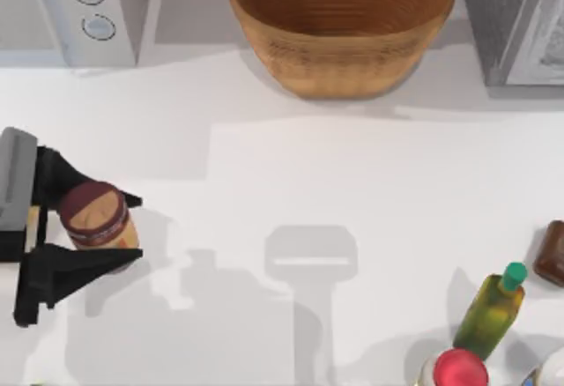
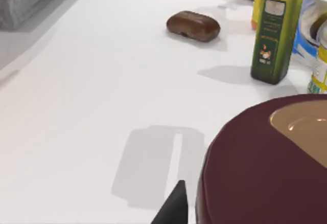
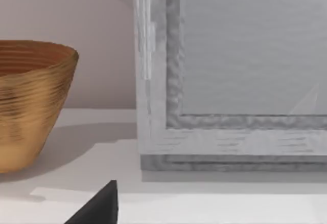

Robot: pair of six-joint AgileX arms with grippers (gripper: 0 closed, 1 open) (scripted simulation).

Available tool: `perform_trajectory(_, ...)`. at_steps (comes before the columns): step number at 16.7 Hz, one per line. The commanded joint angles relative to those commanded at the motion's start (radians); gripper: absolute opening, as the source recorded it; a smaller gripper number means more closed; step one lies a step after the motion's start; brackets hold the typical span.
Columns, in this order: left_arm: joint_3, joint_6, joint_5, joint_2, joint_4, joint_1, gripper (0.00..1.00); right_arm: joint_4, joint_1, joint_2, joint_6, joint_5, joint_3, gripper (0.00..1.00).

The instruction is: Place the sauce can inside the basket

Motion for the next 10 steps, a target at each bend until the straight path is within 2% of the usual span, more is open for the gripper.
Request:
perform_trajectory(5, 0.013, -0.012, -0.007, 0.010, 0.008, -0.012, 0.00, 0.000, 0.000, 0.000, 0.000, 0.000, 0.000, 1.00)
perform_trajectory(7, 0.054, -0.066, -0.041, 0.036, 0.037, -0.042, 0.00, 0.000, 0.000, 0.000, 0.000, 0.000, 0.000, 1.00)
perform_trajectory(10, 0.167, -0.225, -0.133, 0.107, 0.122, -0.115, 0.00, 0.000, 0.000, 0.000, 0.000, 0.000, 0.000, 1.00)
